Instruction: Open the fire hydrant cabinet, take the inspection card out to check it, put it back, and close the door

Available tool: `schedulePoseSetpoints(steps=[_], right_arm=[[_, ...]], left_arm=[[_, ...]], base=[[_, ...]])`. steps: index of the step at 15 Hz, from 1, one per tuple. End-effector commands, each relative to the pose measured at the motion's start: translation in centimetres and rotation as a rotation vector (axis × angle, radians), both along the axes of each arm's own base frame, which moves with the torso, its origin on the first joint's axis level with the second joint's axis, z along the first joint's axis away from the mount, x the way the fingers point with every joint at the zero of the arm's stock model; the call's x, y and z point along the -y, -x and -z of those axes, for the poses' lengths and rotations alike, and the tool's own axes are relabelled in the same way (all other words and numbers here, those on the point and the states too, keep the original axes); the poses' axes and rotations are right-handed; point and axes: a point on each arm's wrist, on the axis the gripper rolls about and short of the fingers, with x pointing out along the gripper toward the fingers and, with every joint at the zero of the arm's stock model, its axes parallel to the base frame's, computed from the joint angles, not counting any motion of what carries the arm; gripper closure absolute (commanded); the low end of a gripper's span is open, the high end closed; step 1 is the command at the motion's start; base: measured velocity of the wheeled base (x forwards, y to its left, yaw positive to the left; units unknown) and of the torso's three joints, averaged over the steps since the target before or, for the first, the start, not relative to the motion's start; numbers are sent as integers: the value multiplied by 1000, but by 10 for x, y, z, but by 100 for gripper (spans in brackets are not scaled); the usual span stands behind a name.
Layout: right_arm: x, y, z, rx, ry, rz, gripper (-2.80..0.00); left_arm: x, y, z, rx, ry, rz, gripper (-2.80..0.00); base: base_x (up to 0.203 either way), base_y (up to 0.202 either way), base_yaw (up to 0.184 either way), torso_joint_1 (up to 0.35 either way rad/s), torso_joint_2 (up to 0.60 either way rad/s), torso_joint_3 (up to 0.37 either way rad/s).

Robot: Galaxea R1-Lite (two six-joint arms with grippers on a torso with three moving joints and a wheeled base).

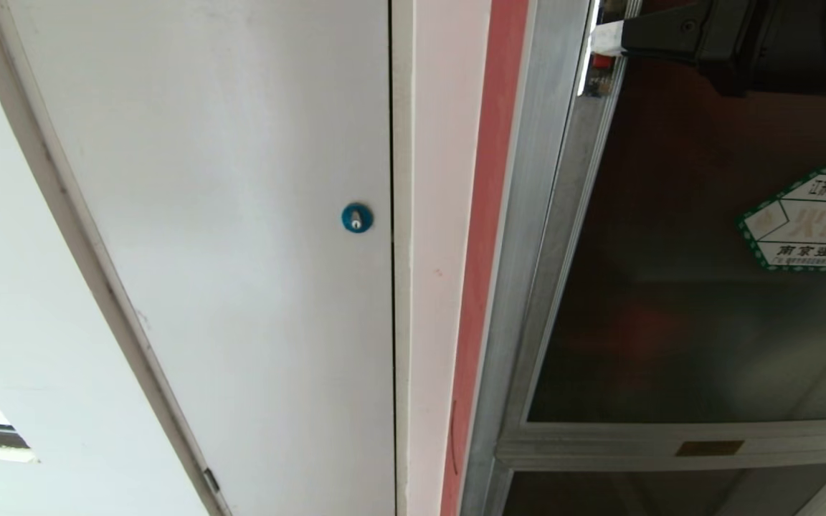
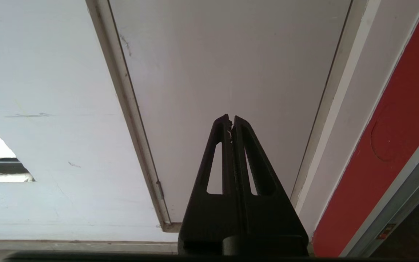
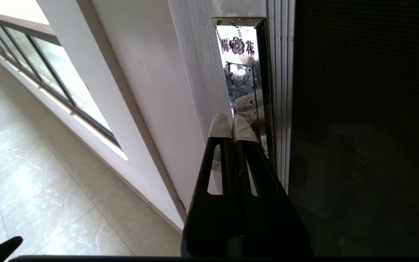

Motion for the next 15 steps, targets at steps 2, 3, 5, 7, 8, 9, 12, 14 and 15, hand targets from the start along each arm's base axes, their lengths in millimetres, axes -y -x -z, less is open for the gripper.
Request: schedulePoseSetpoints(steps=[2,3,5,7,8,9,12,14,15], right_arm=[[-1,-7,3,-13,3,27,0],[-1,-8,4,-15,4,39,0],[-1,-9,5,-20,3,46,0],[-1,-8,6,-26,4,57,0],[0,-8,6,-28,3,58,0],[0,-7,8,-33,4,58,0],[1,-5,16,-60,13,58,0],[2,-1,15,-57,10,58,0],[3,0,14,-53,10,58,0]], left_arm=[[0,-1,4,-15,0,0,0],[0,-1,4,-15,0,0,0],[0,-1,4,-15,0,0,0],[0,-1,4,-15,0,0,0],[0,-1,4,-15,0,0,0],[0,-1,4,-15,0,0,0],[0,-1,4,-15,0,0,0],[0,-1,4,-15,0,0,0],[0,-1,4,-15,0,0,0]], base=[[0,0,0,0,0,0],[0,0,0,0,0,0],[0,0,0,0,0,0],[0,0,0,0,0,0],[0,0,0,0,0,0],[0,0,0,0,0,0],[0,0,0,0,0,0],[0,0,0,0,0,0],[0,0,0,0,0,0]])
